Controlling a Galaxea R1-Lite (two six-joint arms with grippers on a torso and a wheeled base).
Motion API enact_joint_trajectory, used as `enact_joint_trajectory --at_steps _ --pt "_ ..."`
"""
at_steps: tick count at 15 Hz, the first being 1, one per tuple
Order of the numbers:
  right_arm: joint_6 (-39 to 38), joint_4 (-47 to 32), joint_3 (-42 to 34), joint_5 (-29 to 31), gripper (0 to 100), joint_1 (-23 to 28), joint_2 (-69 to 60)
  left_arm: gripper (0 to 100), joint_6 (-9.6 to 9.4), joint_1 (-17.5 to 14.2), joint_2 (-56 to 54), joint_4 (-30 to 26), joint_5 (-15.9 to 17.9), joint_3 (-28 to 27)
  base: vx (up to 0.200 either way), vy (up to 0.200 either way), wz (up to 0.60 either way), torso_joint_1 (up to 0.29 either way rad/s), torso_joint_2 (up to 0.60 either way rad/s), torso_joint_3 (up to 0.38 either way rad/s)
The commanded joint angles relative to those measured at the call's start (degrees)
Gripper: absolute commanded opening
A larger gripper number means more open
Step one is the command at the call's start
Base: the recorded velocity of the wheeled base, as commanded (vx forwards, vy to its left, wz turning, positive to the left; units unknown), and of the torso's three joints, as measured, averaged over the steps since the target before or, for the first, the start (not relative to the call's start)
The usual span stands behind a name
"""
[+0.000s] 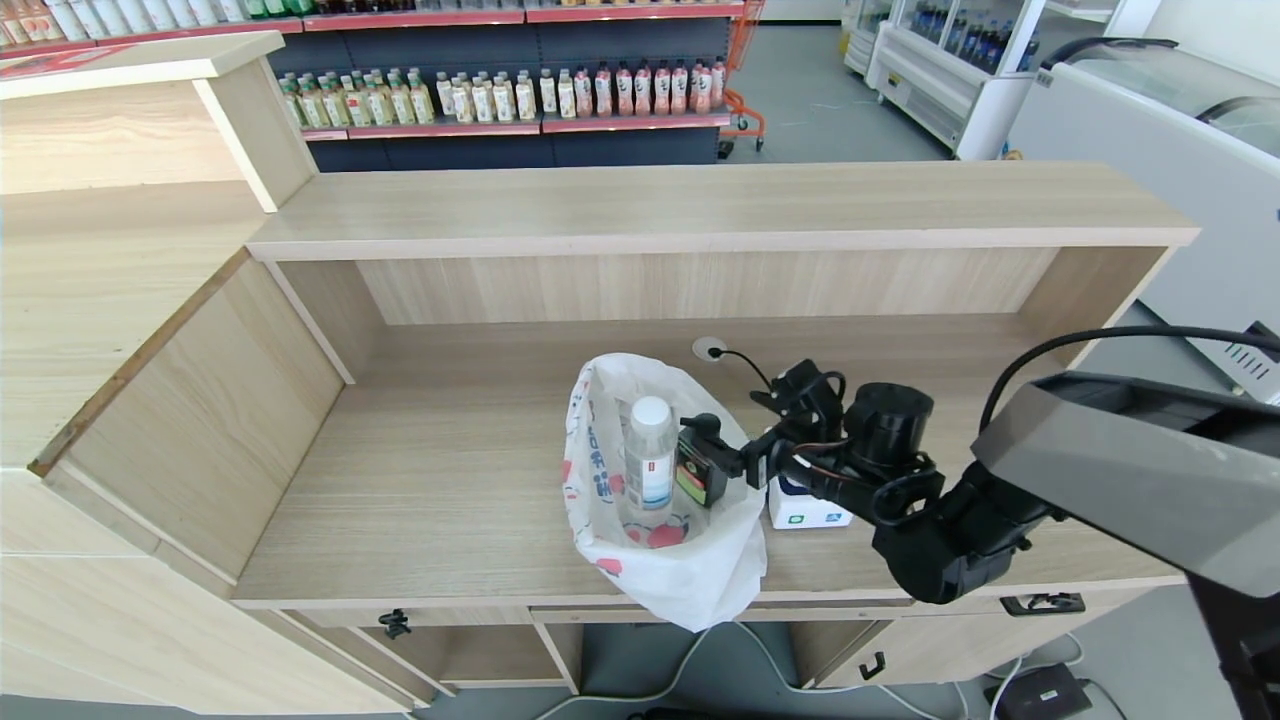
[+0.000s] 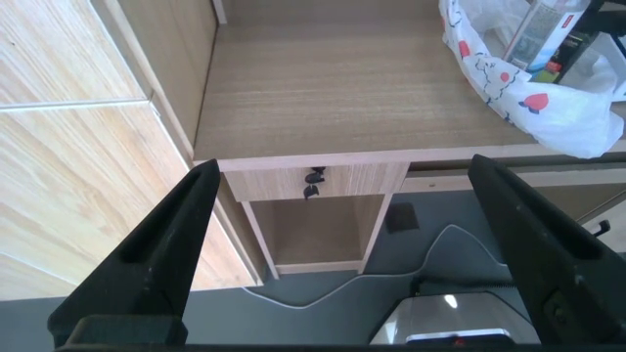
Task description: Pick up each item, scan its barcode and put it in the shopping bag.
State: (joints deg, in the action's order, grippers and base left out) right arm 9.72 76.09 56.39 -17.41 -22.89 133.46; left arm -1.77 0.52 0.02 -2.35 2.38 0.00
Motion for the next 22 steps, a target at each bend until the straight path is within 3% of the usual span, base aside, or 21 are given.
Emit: enact_joint_trajectory --at_steps 1,4,9,11,12,13,14,15,17,19,20,22 --pt "0.13 0.11 -6.47 -0.08 100 2.42 -8.48 100 0.01 0.00 -0.02 -0.02 0.00 0.00 0.000 0.000 0.00 0.000 0.00 0.000" --pt "-3.39 -4.99 -15.96 0.71 100 5.23 -26.50 100 0.01 0.00 -0.02 -0.02 0.00 0.00 0.000 0.000 0.00 0.000 0.00 0.000" --pt "-4.88 -29.69 -36.44 14.16 100 10.33 -66.93 100 0.01 0.00 -0.02 -0.02 0.00 0.00 0.000 0.000 0.00 0.000 0.00 0.000" --pt "-4.79 -32.41 -45.58 17.76 100 13.23 -77.56 100 0.01 0.00 -0.02 -0.02 0.00 0.00 0.000 0.000 0.00 0.000 0.00 0.000" --pt "-4.88 -32.41 -45.85 17.94 100 13.31 -77.92 100 0.01 0.00 -0.02 -0.02 0.00 0.00 0.000 0.000 0.00 0.000 0.00 0.000" --pt "-4.88 -34.35 -53.23 20.13 100 15.16 -86.35 100 0.01 0.00 -0.02 -0.02 0.00 0.00 0.000 0.000 0.00 0.000 0.00 0.000" --pt "-5.06 -38.92 -56.04 20.13 100 17.01 -92.24 100 0.01 0.00 -0.02 -0.02 0.00 0.00 0.000 0.000 0.00 0.000 0.00 0.000" --pt "-5.15 -42.70 -56.39 20.04 100 18.94 -96.64 100 0.01 0.00 -0.02 -0.02 0.00 0.00 0.000 0.000 0.00 0.000 0.00 0.000" --pt "-6.02 -58.08 -56.39 20.04 100 20.61 -110.52 100 0.01 0.00 -0.02 -0.02 0.00 0.00 0.000 0.000 0.00 0.000 0.00 0.000" --pt "-7.61 -63.53 -56.39 19.87 100 20.70 -116.94 100 0.01 0.00 -0.02 -0.02 0.00 0.00 0.000 0.000 0.00 0.000 0.00 0.000" --pt "-7.78 -71.44 -56.39 17.67 100 23.16 -124.23 100 0.01 0.00 -0.02 -0.02 0.00 0.00 0.000 0.000 0.00 0.000 0.00 0.000" --pt "-7.87 -72.40 -56.39 10.29 100 24.12 -130.12 100 0.01 0.00 -0.02 -0.02 0.00 0.00 0.000 0.000 0.00 0.000 0.00 0.000"
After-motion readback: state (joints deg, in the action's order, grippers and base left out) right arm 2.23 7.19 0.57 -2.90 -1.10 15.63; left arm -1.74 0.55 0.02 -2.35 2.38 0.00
